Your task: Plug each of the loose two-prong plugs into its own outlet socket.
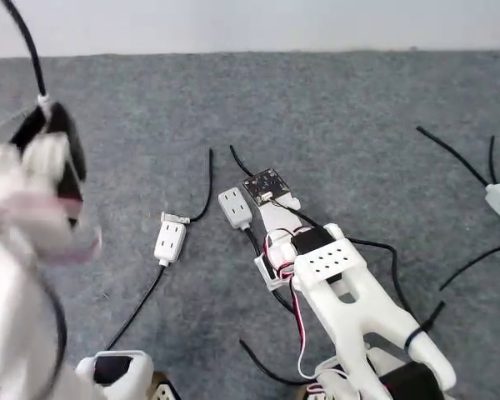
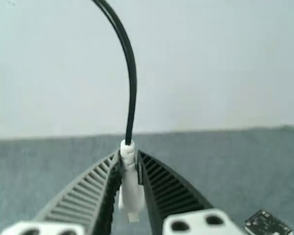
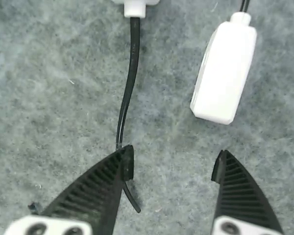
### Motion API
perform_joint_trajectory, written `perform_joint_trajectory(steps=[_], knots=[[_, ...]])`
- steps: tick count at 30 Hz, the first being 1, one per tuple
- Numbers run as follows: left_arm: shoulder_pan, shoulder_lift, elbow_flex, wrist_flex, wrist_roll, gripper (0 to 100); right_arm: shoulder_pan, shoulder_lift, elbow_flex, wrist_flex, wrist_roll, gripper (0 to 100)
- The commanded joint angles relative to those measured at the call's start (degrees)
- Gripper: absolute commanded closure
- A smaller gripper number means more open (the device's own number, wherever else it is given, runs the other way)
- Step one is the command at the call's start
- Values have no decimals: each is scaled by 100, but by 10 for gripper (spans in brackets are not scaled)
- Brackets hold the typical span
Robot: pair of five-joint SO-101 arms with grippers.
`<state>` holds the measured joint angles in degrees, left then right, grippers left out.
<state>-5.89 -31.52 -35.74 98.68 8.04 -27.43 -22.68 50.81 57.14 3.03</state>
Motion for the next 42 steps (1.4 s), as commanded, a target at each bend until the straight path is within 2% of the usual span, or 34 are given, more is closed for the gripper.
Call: perform_joint_trajectory(steps=[1,5,12,18,23,30,38,42], knots=[[88,-1160,198,193,-53,989,57,-13,-26,-92,-26,735],[88,-2251,1253,193,-97,989,57,-13,-26,-92,-26,735],[88,-4510,3802,-255,-897,989,57,-13,-26,-92,-18,735],[88,-6382,5982,-1758,-1055,989,57,-13,-26,-48,9,735],[88,-7112,7407,-3481,-1055,990,-233,-154,-229,-365,800,735],[132,-6576,7890,-5037,-1055,990,-1393,-778,-897,-963,422,735],[158,-6321,7890,-6708,-1029,990,-2018,-2862,-976,-1657,-466,735],[897,-6338,7881,-6813,-1029,990,-2492,-4075,-712,-1209,-527,735]])
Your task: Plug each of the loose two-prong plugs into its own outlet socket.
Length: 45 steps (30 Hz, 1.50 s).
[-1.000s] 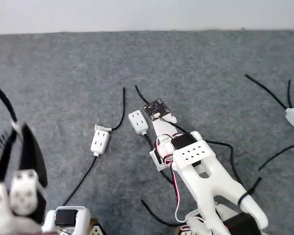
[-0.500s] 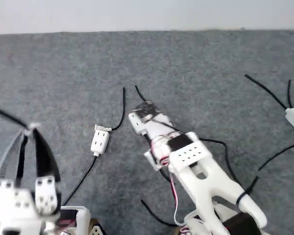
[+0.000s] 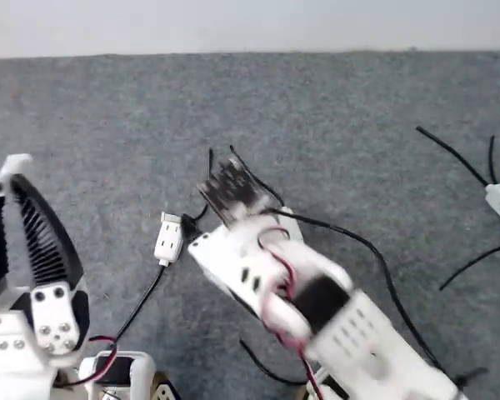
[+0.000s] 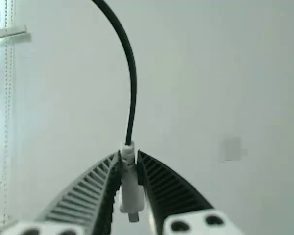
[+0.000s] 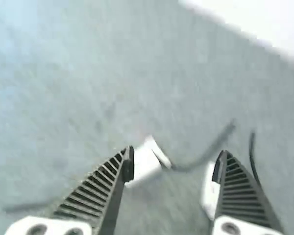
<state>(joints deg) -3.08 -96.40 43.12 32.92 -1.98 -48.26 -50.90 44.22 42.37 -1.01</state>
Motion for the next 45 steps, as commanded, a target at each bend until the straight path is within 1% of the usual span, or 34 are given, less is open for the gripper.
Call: perform_joint_trajectory(steps=[1,4,8,10,14,17,22,27,30,32,34,37,45], knots=[[879,149,-4,-114,-18,990,-576,-1587,44,347,-114,735],[1846,185,13,237,-18,990,-822,-2659,290,655,-105,735],[2927,193,48,264,-35,990,-822,-3925,738,998,-97,735],[3358,193,57,281,-44,990,-857,-4453,1143,980,62,735],[3895,185,312,281,-44,990,-857,-5191,1785,576,615,736],[4167,167,673,264,-44,989,-857,-5323,1881,541,668,736],[4299,158,752,264,-18,989,-848,-5305,1793,787,712,736],[4686,158,804,281,0,989,-831,-5305,1187,1499,712,736],[4818,158,804,334,299,989,-822,-5305,809,1991,730,736],[4835,158,804,571,527,989,-822,-5305,615,2229,738,736],[4835,158,804,791,686,989,-822,-5305,571,2299,967,736],[4818,158,804,993,703,989,-822,-5305,563,2325,1292,736],[4809,149,804,1064,756,989,-822,-5314,554,2325,1284,736]])
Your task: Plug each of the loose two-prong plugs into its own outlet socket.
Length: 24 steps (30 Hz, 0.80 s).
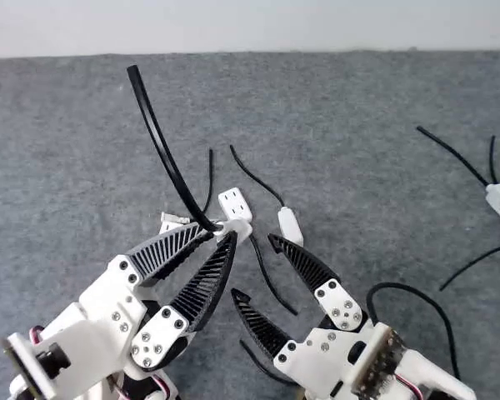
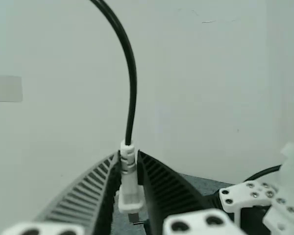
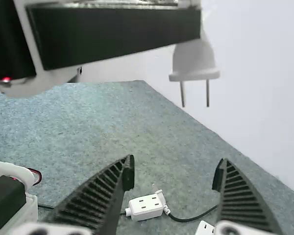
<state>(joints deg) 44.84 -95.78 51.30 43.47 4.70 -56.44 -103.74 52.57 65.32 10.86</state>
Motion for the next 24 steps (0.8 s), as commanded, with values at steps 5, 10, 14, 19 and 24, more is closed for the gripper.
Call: perform_joint_trajectory(steps=[5,10,14,19,24], knots=[[18,88,-13,149,88,989,233,-31,-281,48,105,736],[35,88,-4,369,88,989,778,-31,-308,-22,88,736],[53,97,101,651,88,989,840,-31,-466,48,88,736],[53,88,268,334,88,989,831,-31,-492,40,70,736],[0,88,479,-123,26,989,822,-31,-466,-13,-598,736]])
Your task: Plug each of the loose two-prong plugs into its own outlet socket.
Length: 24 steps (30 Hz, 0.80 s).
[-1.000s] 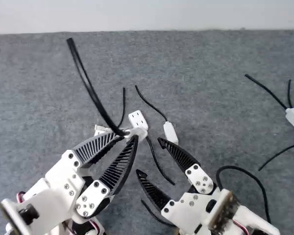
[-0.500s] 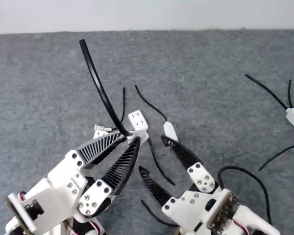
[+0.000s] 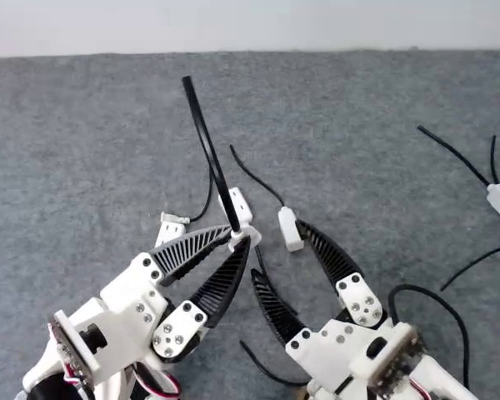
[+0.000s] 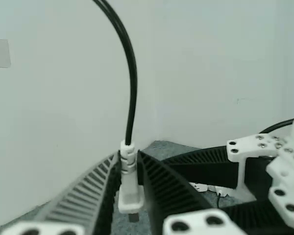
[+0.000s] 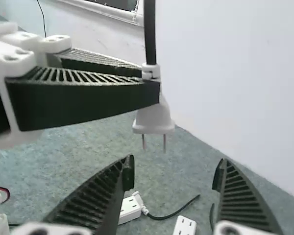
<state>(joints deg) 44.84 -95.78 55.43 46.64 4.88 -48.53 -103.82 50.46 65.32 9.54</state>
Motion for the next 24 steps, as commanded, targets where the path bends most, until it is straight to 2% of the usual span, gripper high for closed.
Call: perform_joint_trajectory(steps=[1,7,18,24], knots=[[-35,88,110,-501,0,989,4,-22,-246,-13,-536,736],[-44,88,154,-519,-35,989,-303,-22,-123,-13,-545,736],[44,79,541,-431,-53,989,-268,-13,123,-242,-536,735],[-299,79,497,-387,-53,989,-268,-13,519,-611,-536,735]])
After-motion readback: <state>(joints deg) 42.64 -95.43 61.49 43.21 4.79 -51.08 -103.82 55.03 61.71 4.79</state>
